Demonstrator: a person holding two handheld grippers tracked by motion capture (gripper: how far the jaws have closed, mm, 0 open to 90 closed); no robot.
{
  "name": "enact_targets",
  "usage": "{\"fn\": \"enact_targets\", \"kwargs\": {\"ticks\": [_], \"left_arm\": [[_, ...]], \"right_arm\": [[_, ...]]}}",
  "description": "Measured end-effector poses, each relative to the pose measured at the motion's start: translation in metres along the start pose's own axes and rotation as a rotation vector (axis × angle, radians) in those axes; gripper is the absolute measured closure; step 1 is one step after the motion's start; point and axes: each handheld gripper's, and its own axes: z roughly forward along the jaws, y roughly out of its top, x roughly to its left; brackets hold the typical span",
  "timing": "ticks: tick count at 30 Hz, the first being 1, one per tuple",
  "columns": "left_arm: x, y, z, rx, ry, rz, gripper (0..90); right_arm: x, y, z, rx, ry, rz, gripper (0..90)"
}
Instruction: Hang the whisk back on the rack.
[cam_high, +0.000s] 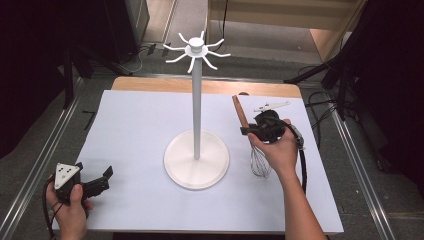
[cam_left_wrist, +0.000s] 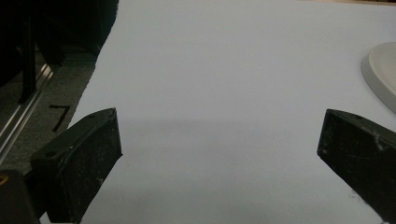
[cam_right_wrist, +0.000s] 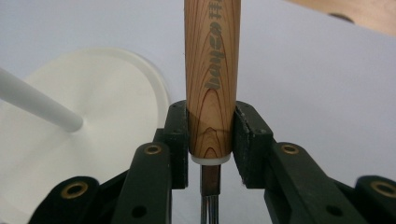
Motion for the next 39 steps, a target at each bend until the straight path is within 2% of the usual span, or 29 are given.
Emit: {"fn": "enact_targets", "kwargs": {"ticks": [5, 7, 8, 11, 13, 16, 25, 28, 33, 34, 35, 37, 39], "left_arm": [[0.0, 0.0, 0.0, 0.001, 0.003, 0.005, 0.2], [0.0, 0.0, 0.0, 0.003, 0.001, 0.007, 0.2], [0.0, 0.0, 0.0, 0.003, 0.001, 0.007, 0.2], [0.0, 0.0, 0.0, 0.004, 0.003, 0.009, 0.2], [0.0, 0.0, 0.0, 0.004, 0.002, 0.01, 0.2], [-0.001, 0.0, 0.0, 0.003, 0.003, 0.009, 0.2], [0.0, 0.0, 0.0, 0.003, 0.003, 0.011, 0.2], [0.0, 0.0, 0.0, 0.002, 0.002, 0.008, 0.2], [0.0, 0.0, 0.0, 0.004, 0.001, 0.009, 0.2], [0.0, 0.0, 0.0, 0.005, 0.001, 0.009, 0.2], [0.0, 0.0, 0.0, 0.004, 0.001, 0.009, 0.2], [0.0, 0.0, 0.0, 0.004, 0.001, 0.008, 0.2], [0.0, 0.0, 0.0, 0.004, 0.001, 0.007, 0.2]], "right_arm": [[0.006, -0.002, -0.01, -0.07, -0.002, -0.022, 70.9], [0.008, -0.003, -0.018, -0.114, 0.021, -0.01, 70.9], [0.008, -0.003, -0.018, -0.114, 0.021, -0.01, 70.9], [0.011, -0.004, -0.026, -0.171, 0.003, -0.015, 70.9], [0.012, -0.005, -0.029, -0.189, 0.006, -0.014, 70.9], [0.015, -0.005, -0.038, -0.247, 0.016, -0.011, 70.9], [0.022, -0.004, -0.055, -0.375, 0.06, 0.001, 70.9], [0.027, -0.004, -0.06, -0.422, 0.075, -0.006, 70.9], [0.03, -0.003, -0.065, -0.468, 0.095, -0.012, 70.9], [0.032, -0.001, -0.069, -0.495, 0.106, -0.014, 70.9], [0.032, -0.001, -0.069, -0.495, 0.106, -0.014, 70.9], [0.035, 0.001, -0.074, -0.538, 0.134, -0.022, 70.9], [0.036, 0.002, -0.075, -0.552, 0.134, -0.03, 70.9]]}}
